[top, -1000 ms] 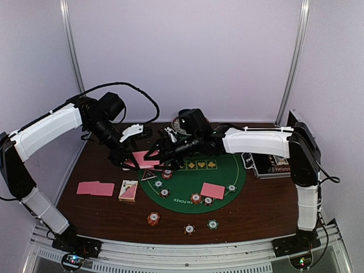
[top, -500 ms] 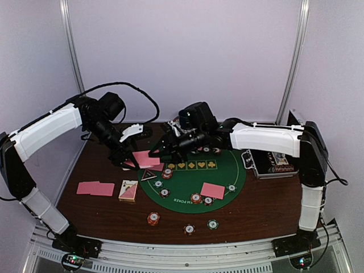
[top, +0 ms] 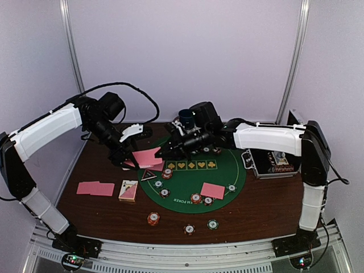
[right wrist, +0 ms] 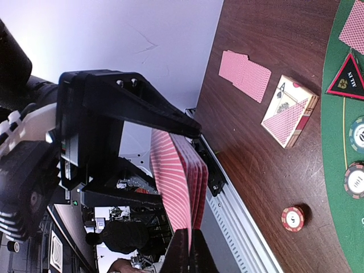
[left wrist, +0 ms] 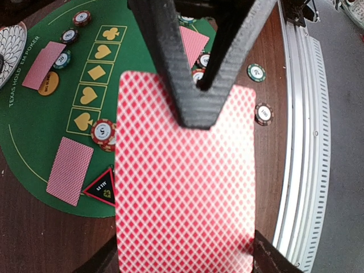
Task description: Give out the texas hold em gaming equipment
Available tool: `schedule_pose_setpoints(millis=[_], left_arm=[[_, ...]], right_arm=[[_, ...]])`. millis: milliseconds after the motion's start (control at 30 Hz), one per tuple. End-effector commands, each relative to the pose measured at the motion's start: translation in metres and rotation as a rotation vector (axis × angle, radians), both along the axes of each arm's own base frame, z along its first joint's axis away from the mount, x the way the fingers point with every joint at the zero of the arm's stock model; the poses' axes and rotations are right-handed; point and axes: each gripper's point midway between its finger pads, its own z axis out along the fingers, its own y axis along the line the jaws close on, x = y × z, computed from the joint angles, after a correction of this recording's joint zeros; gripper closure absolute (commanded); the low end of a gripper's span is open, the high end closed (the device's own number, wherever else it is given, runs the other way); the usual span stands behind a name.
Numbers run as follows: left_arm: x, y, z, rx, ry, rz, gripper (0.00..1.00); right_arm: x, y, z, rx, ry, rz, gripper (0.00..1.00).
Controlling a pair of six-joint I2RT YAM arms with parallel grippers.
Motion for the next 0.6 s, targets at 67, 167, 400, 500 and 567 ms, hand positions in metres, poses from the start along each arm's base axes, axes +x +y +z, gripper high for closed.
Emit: schedule_pose_setpoints(millis=[67,167,400,500,567], left_arm=[[0.001,0.002,0.006,-0.01,-0.028,-0.002,1.0],[0.0,0.004,0.005,-0.001,-0.027,0.004,1.0],[-0.001,0.008,0.001,0.018,-0.012,0.017,1.0],[-0.003,0.009,0.003,0.014,-0.012,0.021,1.0],[-0.003,0.01,0.005,0.011,-0.014,0.024,1.0]], right_arm=[[0.015,-0.028,0.039,0.088,-0.029,-0.046,1.0],[0.024,-0.048,0.038,0.05,-0.05,-0.065,1.0],[0.051,-0.112,0.007,-0.346,-0.303,-0.089,1.0],[0.068,-0.137,-0.012,-0.614,-0.506,-0.05,1.0],[0.082,-0.148,-0.024,-0.767,-0.633,-0.036,1.0]])
